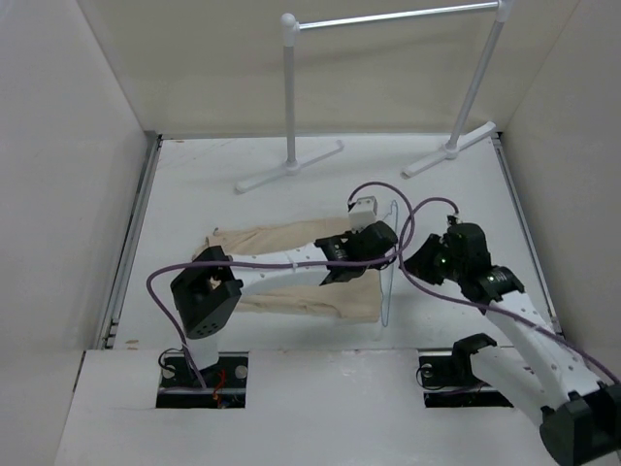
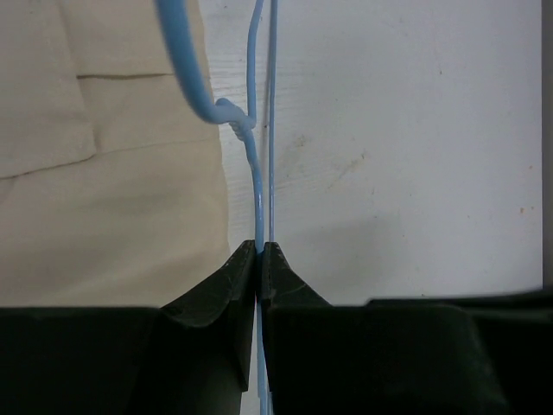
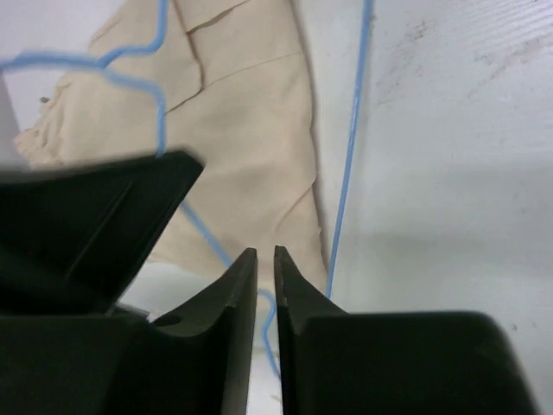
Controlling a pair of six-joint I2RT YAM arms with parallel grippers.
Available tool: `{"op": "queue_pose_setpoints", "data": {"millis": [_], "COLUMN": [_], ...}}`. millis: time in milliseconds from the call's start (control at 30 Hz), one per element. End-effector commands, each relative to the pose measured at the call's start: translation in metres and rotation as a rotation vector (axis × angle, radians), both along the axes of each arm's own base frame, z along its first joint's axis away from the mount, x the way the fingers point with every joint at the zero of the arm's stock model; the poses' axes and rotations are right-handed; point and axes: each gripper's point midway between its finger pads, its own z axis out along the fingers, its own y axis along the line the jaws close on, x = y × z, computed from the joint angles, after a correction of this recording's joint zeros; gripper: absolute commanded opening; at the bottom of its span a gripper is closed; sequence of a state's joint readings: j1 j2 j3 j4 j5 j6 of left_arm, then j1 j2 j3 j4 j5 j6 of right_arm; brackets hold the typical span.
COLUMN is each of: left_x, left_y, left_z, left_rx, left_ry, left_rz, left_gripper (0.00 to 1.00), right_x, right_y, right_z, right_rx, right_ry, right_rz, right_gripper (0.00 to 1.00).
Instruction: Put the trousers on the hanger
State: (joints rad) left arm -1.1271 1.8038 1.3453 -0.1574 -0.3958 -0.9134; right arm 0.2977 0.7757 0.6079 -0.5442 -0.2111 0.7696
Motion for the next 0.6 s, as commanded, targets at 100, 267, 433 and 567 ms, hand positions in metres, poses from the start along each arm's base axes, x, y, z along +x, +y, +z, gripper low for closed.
{"op": "queue_pose_setpoints", "data": {"millis": [100, 267, 433, 567], "left_x": [-0.008, -0.012, -0.011, -0.011], "left_y": [0.008, 0.015, 0.022, 0.026], "left_z": [0.005, -0.016, -0.024, -0.028], "left_rx": [-0.105, -0.086, -0.071, -0.064], "left_ry": [-0.031, 0.007, 0.017, 0.023], "left_rz": [0.092, 0.105, 0.118, 0.126], "left_gripper": [0.0, 0.0, 0.0, 0.0], "right_x": [0.056, 0.067, 0.061, 0.048], "right_y": [0.031, 0.052, 0.052, 0.07], "right_z": [-0.021, -0.063, -0.097, -0.11], "right_rx": [0.056, 0.012, -0.069, -0.023], "right_ry": [-0.055, 0.024, 0.098, 0.13], "right_rz": [-0.01, 0.042, 0.017, 0.069], "right_gripper": [0.42, 0.47, 0.52, 0.42]}}
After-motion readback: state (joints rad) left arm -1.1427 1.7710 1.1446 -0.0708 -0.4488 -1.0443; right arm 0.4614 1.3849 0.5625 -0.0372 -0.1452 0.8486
